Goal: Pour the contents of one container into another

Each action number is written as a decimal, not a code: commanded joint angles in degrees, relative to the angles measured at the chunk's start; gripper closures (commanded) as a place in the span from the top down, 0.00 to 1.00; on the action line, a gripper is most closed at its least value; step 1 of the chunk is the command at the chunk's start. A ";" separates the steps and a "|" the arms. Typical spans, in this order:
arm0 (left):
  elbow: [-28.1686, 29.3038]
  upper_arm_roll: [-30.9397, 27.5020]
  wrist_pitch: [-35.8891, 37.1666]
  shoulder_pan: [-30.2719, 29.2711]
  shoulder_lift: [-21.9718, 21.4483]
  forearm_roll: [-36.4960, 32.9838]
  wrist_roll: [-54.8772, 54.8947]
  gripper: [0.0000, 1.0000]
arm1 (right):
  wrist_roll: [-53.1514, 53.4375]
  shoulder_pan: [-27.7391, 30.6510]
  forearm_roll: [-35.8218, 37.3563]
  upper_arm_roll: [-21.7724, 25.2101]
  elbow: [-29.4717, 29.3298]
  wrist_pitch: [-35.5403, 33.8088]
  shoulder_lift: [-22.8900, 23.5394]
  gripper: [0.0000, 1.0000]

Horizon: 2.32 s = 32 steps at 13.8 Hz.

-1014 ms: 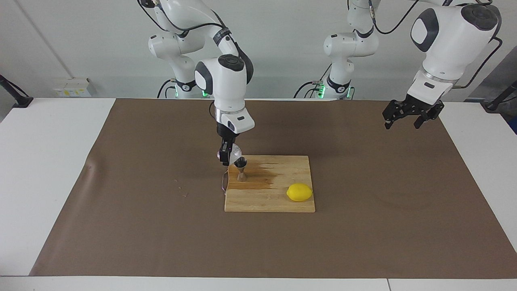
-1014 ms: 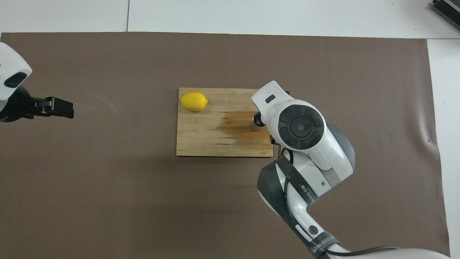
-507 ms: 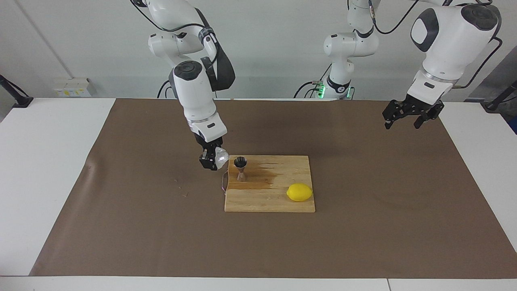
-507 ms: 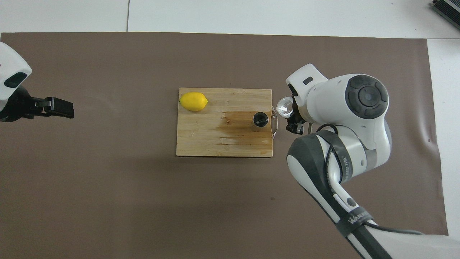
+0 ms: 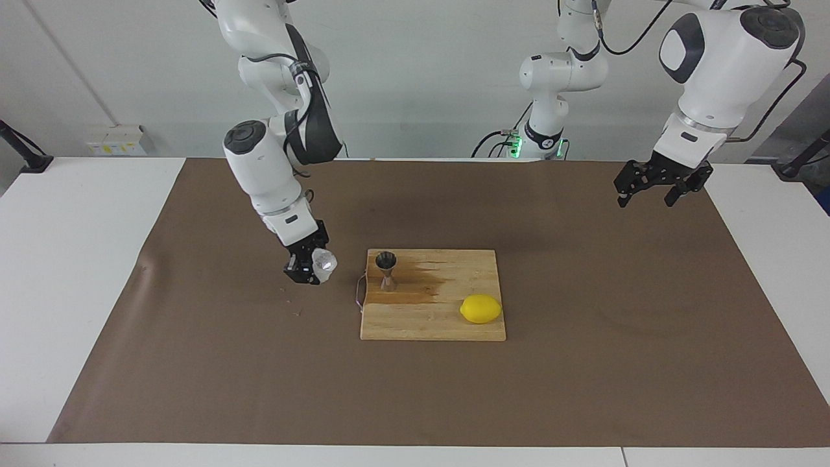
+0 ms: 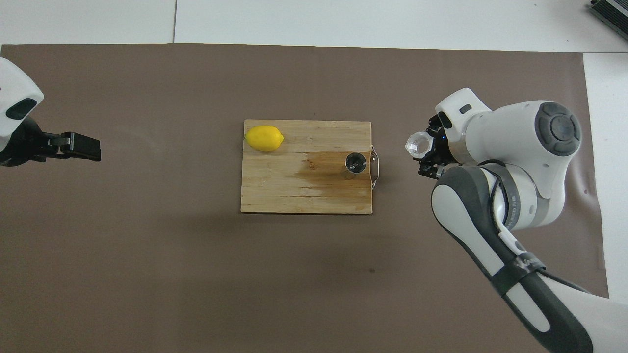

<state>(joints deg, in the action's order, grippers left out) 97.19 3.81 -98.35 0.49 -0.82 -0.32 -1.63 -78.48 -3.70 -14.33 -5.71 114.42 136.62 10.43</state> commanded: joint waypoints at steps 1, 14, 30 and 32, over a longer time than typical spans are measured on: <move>1.33 -0.12 -0.44 -0.05 -1.20 -0.47 0.31 1.00 | -11.13 4.39 -8.49 -0.61 2.91 2.77 0.82 0.38; 1.33 -0.12 -0.44 -0.05 -1.20 -0.47 0.31 1.00 | -38.60 10.73 -27.42 -0.53 6.25 9.54 8.12 1.00; 1.42 -0.12 -0.44 -0.13 -1.11 -0.47 0.31 1.00 | 35.08 7.40 7.36 -0.26 4.24 -14.09 -7.35 1.00; 1.42 -0.03 -0.18 -1.27 -1.11 -0.47 0.31 1.00 | 49.83 6.95 10.88 -0.35 3.18 -17.16 -7.44 1.00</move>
<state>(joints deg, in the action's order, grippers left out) 97.27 3.75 -98.34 0.41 -0.82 -0.32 -1.63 -39.62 3.38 -6.75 -5.92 118.71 122.40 3.35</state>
